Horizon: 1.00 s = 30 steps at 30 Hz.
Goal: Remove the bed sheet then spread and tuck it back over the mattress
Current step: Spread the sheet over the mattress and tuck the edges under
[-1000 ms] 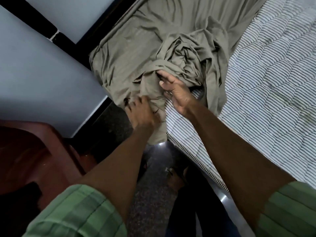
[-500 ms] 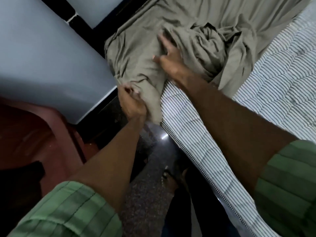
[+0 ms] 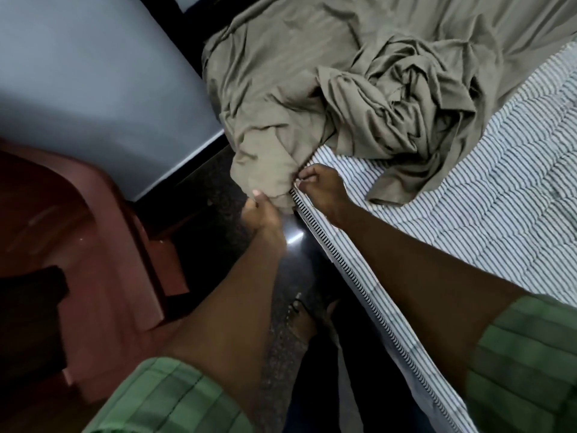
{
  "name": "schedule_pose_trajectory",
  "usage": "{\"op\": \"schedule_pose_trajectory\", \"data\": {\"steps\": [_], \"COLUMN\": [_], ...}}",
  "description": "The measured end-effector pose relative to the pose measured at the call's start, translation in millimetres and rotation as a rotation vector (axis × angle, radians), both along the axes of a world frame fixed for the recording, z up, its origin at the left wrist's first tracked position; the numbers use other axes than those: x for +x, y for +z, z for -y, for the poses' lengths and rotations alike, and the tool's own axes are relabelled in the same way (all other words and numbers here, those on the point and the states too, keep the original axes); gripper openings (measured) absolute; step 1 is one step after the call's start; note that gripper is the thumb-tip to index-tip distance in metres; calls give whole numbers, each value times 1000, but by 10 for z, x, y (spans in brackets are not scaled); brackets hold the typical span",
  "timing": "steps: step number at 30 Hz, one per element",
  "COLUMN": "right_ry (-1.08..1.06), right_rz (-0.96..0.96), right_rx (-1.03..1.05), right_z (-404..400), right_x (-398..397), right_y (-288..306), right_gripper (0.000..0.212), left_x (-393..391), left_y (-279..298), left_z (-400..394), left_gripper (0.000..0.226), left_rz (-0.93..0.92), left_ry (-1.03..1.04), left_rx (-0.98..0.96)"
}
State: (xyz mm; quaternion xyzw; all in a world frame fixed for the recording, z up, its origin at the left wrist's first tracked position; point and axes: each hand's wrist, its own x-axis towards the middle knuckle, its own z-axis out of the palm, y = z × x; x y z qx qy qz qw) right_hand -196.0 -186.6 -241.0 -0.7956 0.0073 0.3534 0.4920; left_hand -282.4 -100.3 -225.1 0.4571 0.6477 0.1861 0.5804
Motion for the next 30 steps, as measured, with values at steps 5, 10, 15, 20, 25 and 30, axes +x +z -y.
{"op": "schedule_pose_trajectory", "data": {"steps": [5, 10, 15, 20, 25, 30], "right_ry": [-55, -416, -639, -675, -633, -552], "right_rz": [-550, -756, -680, -540, -442, -347], "right_rx": [158, 378, 470, 400, 342, 177], "right_z": [-252, -435, -285, 120, 452, 854], "right_x": [-262, -564, -818, -1181, -1432, -1728], "right_y": [136, 218, 636, 1037, 1473, 1817], "right_gripper": [26, 41, 32, 10, 15, 6], "left_x": [-42, -258, -629, -883, -1038, -1300], "left_y": [284, 511, 671, 951, 1150, 1517], "left_z": [-332, -556, -479, -175, 289, 898], "left_gripper": [34, 35, 39, 38, 49, 24], "left_rz": [135, 112, 15, 43, 62, -92], "left_ry": [9, -1, -50, -190, -283, -376], "left_rx": [-226, -388, -297, -377, -533, -76]}}
